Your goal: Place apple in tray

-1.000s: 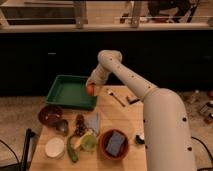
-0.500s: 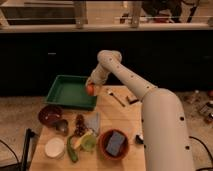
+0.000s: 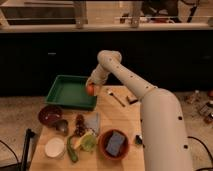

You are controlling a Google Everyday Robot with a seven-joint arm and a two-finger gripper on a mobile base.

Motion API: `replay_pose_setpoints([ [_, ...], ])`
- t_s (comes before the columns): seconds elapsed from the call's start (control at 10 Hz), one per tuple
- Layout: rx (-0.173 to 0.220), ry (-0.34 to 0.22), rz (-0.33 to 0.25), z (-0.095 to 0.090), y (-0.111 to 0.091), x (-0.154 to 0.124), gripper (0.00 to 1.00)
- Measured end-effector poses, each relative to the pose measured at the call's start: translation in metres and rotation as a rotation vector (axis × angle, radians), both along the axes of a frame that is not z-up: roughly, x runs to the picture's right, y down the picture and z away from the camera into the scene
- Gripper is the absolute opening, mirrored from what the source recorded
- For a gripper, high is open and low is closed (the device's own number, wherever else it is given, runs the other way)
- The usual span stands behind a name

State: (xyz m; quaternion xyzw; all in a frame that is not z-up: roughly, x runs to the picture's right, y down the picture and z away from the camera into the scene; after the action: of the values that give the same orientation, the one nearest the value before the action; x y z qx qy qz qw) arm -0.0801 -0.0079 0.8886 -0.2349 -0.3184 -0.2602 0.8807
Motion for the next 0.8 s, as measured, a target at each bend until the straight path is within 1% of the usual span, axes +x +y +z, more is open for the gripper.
replay_pose_setpoints([
  [0.2,0.002,-0.002,-0.003,0.0018,0.0000,-0.0017,0.53],
  [0.4,0.002,-0.001,-0.004,0.0034,0.0002,-0.0009,0.56],
  [0.5,0.003,-0.002,-0.004,0.0037,-0.0004,-0.0015,0.62],
  [0.6,0.003,-0.003,-0.006,0.0044,0.0003,-0.0018,0.66],
  [0.7,0.004,-0.004,-0.007,0.0051,0.0001,-0.0028,0.66],
  [0.8,0.005,-0.004,-0.008,0.0052,-0.0004,-0.0025,0.73],
])
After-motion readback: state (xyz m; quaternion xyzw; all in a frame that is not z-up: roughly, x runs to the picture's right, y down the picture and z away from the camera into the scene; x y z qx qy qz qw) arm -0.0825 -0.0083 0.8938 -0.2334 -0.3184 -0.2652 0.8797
